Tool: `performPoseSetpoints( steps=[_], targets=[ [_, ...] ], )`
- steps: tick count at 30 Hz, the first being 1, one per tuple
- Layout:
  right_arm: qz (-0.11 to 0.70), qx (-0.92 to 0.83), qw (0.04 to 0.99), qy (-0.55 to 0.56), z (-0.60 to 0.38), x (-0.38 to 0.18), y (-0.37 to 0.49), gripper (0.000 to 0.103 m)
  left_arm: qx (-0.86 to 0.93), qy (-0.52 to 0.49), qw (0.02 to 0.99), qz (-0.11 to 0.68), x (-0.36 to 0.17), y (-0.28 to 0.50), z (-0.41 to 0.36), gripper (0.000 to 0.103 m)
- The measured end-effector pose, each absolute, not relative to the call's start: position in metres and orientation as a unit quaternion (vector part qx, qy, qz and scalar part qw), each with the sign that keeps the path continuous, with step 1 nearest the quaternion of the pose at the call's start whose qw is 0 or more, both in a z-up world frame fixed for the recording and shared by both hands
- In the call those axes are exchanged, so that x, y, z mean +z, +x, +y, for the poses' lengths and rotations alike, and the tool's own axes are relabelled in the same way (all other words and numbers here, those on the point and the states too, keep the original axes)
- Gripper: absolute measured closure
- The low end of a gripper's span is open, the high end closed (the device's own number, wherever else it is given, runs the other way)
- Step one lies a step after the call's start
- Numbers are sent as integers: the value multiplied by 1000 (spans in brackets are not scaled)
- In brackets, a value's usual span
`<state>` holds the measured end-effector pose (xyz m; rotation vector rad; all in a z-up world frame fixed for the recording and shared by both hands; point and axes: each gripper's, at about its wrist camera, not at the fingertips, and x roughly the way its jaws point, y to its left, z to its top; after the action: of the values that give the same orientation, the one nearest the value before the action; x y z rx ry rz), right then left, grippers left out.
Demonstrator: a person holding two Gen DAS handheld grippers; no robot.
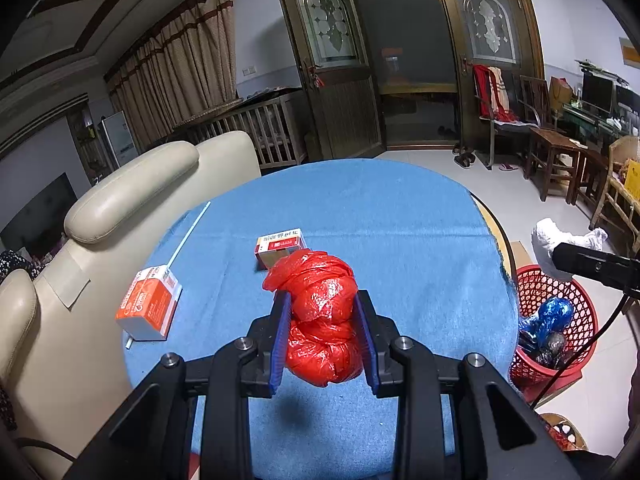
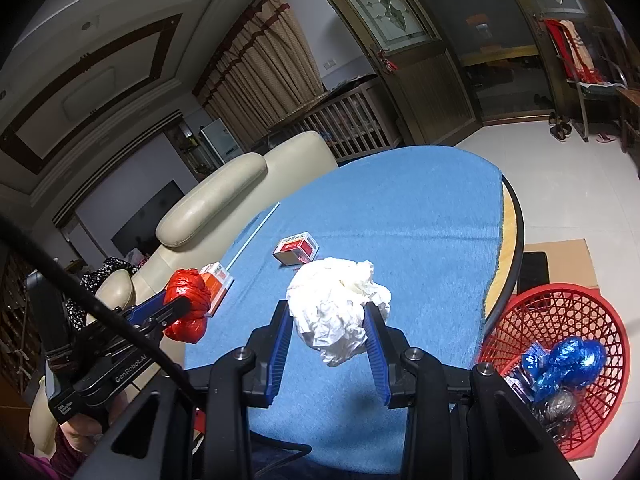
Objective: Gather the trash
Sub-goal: 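Carry the tissue in the right tool and red bag in the left tool toward the red basket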
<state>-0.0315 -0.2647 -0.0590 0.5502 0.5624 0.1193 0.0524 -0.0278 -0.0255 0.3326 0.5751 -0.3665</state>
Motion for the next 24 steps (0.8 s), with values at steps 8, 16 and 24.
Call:
performPoseSetpoints(
  steps=[8,16,24],
  targets=[
    [275,56,921,272,-266,-60,-33,65,-179,162,927,286,-28,54,-27,70],
    [277,54,919,274,-268,-61,-32,65,-179,165,926,288,-32,53,-28,70],
    [281,55,918,276,-268,-61,-31,65,-184,169,923,294,-34,53,-33,70]
  ],
)
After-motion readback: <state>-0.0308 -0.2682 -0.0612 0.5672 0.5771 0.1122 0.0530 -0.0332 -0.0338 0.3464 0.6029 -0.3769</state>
